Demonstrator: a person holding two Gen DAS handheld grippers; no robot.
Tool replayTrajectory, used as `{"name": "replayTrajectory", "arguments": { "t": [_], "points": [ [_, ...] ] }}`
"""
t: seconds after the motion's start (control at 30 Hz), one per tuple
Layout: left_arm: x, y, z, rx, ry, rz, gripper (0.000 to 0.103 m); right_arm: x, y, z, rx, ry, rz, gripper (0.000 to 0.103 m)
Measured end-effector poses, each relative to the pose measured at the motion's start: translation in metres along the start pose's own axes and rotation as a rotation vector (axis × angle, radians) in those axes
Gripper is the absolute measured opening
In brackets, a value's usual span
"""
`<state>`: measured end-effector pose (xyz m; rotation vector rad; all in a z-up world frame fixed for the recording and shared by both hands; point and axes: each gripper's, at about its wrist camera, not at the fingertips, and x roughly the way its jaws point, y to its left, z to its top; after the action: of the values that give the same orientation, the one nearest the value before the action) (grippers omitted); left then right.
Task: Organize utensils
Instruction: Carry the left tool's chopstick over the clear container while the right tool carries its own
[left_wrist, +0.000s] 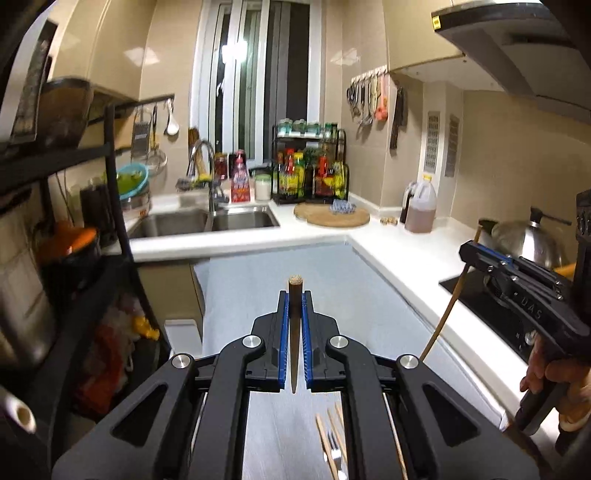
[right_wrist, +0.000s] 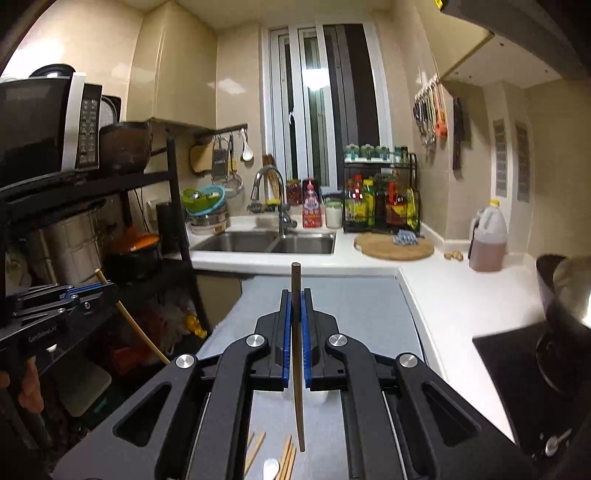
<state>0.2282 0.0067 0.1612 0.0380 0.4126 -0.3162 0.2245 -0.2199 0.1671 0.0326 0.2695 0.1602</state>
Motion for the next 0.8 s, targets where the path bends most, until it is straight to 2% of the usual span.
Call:
{"name": "replayTrajectory", "arguments": {
  "t": [0.2,0.37,0.53,0.8],
  "points": [
    [0.011,-0.003,0.056,0.000,-0.051,-0.035,0.007,0.017,0.003,0.051,-0.004,-0.094,0.019,0.005],
    [0.028,-0.008,0.080,0.004,-0.083,-0.050,0.006,0.041,0.000,0.072,0.006,-0.151,0.007,0.005],
    [0.053,-0.012,0.086,0.015,-0.068,-0.061,0.006,0.071,-0.004,0.073,0.008,-0.146,-0.005,0.005],
    [0.110,-0.012,0.062,-0.005,0.028,-0.073,0.006,0.106,-0.010,0.045,0.017,-0.076,-0.008,0.005]
  ]
}}
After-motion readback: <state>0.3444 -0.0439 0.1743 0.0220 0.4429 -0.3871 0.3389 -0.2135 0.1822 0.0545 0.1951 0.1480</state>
